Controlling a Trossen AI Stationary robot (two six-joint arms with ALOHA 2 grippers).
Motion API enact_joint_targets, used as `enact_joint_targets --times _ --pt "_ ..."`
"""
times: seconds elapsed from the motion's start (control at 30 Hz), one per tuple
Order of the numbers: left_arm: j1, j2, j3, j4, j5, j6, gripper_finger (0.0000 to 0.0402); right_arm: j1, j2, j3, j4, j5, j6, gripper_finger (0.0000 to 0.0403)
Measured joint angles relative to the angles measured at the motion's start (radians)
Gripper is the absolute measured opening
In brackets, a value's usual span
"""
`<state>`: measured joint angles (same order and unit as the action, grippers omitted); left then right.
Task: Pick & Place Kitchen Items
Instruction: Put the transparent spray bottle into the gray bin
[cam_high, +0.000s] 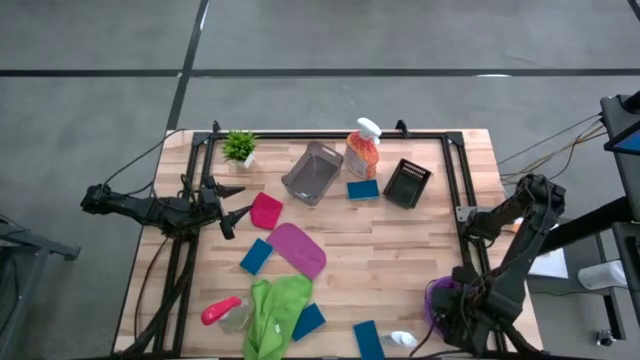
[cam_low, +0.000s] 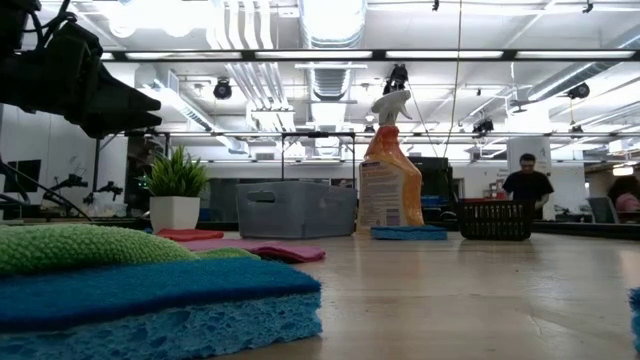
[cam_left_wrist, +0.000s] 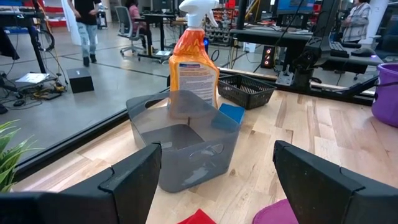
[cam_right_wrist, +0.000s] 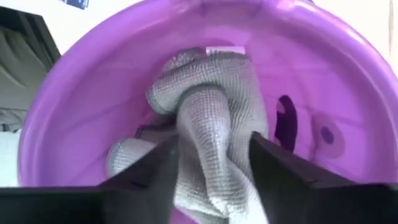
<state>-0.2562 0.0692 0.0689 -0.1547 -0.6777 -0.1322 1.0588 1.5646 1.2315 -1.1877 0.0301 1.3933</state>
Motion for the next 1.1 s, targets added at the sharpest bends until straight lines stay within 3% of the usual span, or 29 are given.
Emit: enact_joint_targets --times 0.17,0.27,0.37,0.8,1.1 --pt "0.0 0.0 0.0 0.0 0.0 0.002 0.0312 0.0 0.0 0.042 -0.017 -0.005 0.015 0.0261" --pt "0.0 0.0 0.0 0.0 0.0 0.002 0.0312 0.0 0.0 0.088 -0.064 0.013 0.015 0.0271" --pt "0.0 0.0 0.0 0.0 0.0 0.002 0.0312 0.003 0.0 0.138 -0.12 0.102 0.004 0.0272" --pt "0.0 0.0 0.0 0.0 0.0 0.001 0.0312 0.048 -0.075 0.22 -0.128 0.783 -0.266 0.0272" --pt "0.0 0.0 0.003 0.01 0.0 0.018 0.0312 0.071 -0.127 0.087 0.0 1.245 -0.486 0.0272"
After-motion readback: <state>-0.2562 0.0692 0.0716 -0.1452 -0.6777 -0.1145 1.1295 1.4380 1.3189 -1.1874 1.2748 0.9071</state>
